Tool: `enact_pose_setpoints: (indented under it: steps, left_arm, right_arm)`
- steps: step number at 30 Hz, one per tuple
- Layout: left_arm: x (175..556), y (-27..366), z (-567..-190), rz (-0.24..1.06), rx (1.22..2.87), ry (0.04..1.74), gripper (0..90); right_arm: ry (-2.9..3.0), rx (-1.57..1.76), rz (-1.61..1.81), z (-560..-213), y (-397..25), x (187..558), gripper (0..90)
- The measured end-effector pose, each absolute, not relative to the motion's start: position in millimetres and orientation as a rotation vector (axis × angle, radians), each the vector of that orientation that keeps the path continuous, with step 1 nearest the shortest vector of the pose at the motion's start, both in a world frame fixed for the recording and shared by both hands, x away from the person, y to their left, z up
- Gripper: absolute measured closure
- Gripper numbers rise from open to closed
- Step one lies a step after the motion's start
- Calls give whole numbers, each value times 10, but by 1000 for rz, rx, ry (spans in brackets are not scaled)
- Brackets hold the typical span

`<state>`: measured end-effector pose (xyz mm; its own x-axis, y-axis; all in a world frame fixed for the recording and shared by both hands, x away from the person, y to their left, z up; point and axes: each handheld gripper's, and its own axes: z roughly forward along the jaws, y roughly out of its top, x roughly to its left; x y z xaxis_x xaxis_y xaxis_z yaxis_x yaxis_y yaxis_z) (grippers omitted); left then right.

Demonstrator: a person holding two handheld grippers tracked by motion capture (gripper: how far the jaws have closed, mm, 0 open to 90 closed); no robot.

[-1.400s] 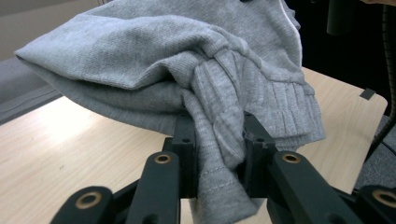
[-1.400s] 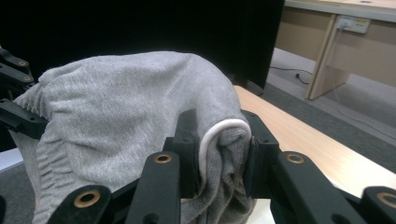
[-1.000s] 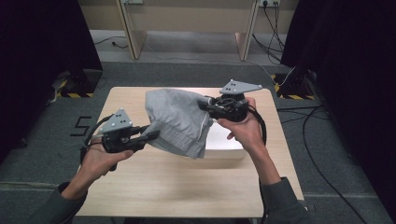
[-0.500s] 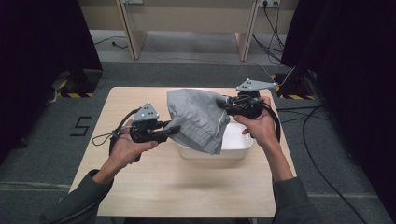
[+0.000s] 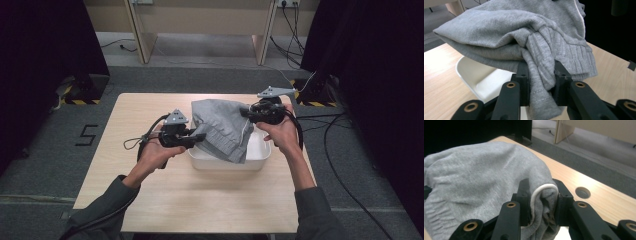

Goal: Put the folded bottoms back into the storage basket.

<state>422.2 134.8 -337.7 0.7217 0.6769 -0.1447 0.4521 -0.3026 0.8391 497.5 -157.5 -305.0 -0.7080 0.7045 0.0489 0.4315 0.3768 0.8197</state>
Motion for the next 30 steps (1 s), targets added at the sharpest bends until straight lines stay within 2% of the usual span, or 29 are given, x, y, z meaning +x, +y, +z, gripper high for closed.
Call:
enact_pose_setpoints:
  steps: [18,30]
  left_arm:
    - [4451,1111,-3774,263,2011,925,704]
    - [4549,1070,-4034,184,2072,961,692]
  right_arm:
    - [2364,1133,1107,-3522,-1666,5347,712]
    - [2422,1188,999,-3852,-1671,5446,710]
